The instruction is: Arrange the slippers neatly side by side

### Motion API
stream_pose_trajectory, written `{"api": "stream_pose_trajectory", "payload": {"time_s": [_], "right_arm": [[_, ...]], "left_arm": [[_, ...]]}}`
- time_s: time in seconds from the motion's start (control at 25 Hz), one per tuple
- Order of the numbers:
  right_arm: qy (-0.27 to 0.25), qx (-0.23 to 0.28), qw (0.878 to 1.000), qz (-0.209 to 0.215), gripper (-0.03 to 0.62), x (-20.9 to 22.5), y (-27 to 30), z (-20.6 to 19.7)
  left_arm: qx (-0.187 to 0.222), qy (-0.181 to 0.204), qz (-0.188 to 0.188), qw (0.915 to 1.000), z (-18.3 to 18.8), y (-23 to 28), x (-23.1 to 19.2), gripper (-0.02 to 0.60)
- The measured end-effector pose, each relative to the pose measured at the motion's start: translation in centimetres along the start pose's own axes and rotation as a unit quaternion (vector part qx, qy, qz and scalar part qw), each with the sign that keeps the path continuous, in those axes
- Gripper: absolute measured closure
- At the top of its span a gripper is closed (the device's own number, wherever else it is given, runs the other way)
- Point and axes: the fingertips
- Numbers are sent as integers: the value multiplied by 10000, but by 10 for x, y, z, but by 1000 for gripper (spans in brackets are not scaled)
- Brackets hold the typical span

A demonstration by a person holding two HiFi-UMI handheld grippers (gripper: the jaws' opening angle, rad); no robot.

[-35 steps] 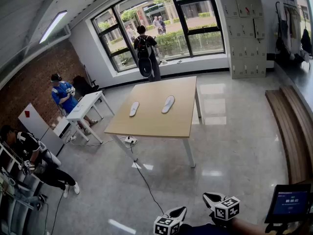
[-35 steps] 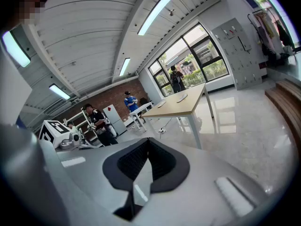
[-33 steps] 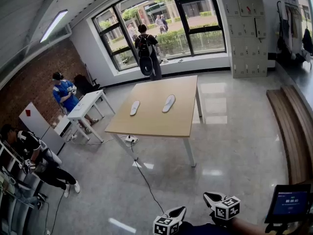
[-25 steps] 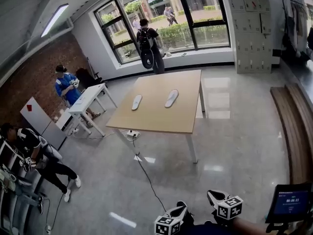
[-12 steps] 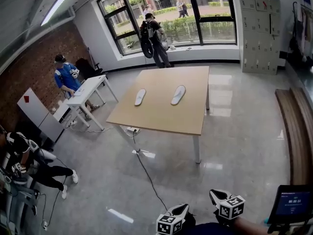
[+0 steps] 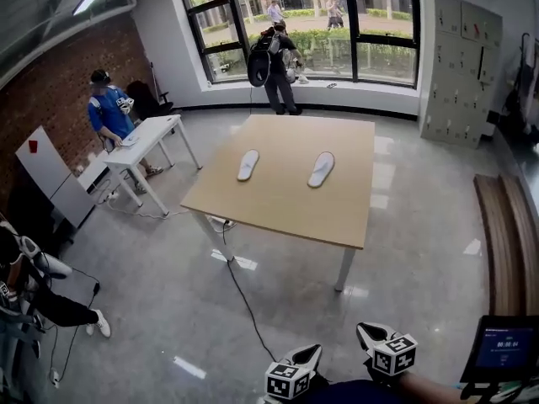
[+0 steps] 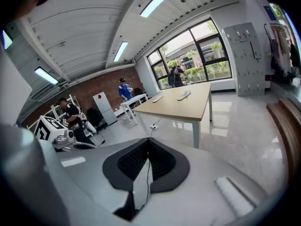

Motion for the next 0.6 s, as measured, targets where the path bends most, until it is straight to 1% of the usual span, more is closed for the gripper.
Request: {"api": "stream_pose_trajectory", "payload": {"time_s": [0.2,0.28,0.36,0.44,0.48,0.52,0.6], "right_arm": [[-402,-208,9989,132,583,-40,42,15],[-549,-241,9980,207,583,-53,56,22],[-637,-260,9973,258,583,-65,68,31],[-737,-258,9966,278,583,-74,79,40],[-792,-257,9961,290,583,-78,83,43],[-838,-262,9957,309,583,-81,84,44],[-872,-285,9952,341,583,-85,84,44]], "left_arm": [[198,-358,72,9991,9,-23,-49,578],[156,-343,98,9992,10,-31,-63,578],[-63,-144,82,9998,7,-45,-74,578],[-456,121,42,9989,-12,-68,-86,578],[-656,178,57,9977,-25,-84,-91,577],[-819,149,120,9965,-38,-102,-95,577],[-1000,-74,346,9944,-57,-138,-98,578]]}}
Point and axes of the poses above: the fingertips, and each gripper's own axes: y forward along the fingers, x to its right, z out of its top, and after that the axes turned 13 degrees about -z, right-handed
